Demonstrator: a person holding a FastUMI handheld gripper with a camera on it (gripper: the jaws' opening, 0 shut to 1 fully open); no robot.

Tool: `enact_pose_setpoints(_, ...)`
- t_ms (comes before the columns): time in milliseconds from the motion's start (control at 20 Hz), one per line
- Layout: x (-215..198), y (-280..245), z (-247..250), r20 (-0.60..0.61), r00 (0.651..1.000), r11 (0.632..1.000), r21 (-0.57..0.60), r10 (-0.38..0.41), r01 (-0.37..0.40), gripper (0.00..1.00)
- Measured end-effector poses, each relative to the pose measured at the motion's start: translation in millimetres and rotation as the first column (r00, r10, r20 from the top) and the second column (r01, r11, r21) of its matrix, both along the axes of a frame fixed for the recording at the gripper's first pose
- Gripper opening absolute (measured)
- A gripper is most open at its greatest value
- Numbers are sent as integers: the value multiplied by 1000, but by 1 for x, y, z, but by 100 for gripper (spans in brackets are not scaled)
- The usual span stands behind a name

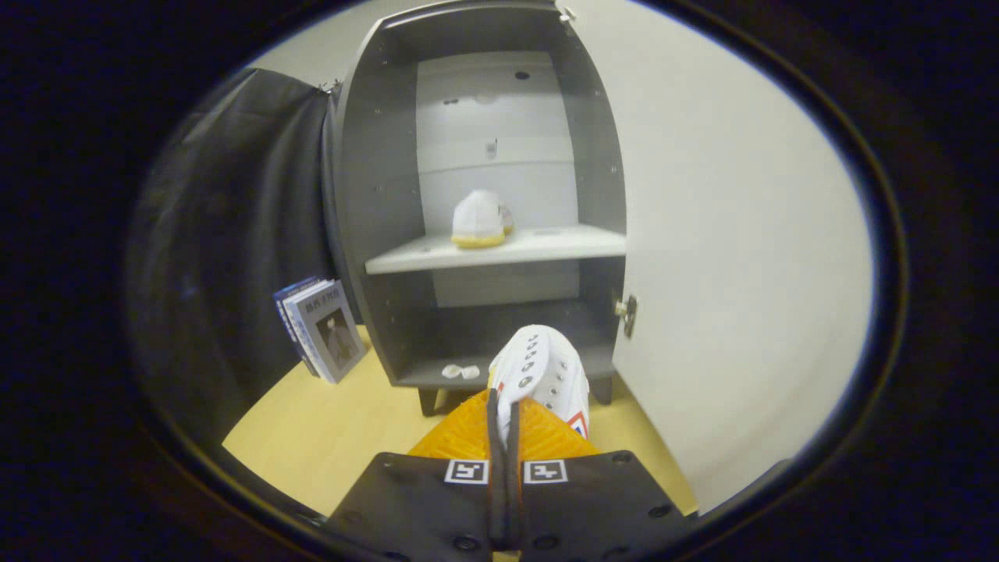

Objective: Open the shoe cabinet door, grab the shoes and put them into the shoe cabinet, then close the shoe cabinet door.

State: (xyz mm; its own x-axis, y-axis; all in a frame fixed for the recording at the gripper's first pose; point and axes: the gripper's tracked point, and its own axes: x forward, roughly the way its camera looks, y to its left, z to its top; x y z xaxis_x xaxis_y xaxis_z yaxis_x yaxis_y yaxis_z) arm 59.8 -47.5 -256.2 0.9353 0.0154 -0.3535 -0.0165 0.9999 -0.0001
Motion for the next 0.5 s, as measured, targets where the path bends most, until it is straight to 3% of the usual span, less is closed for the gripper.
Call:
enact_pose_setpoints(200,30,1,70,70,998,997,-75,-9,14,2)
enact_pose_setpoints(500,112,-5,105,82,997,992,-123,10,0,2)
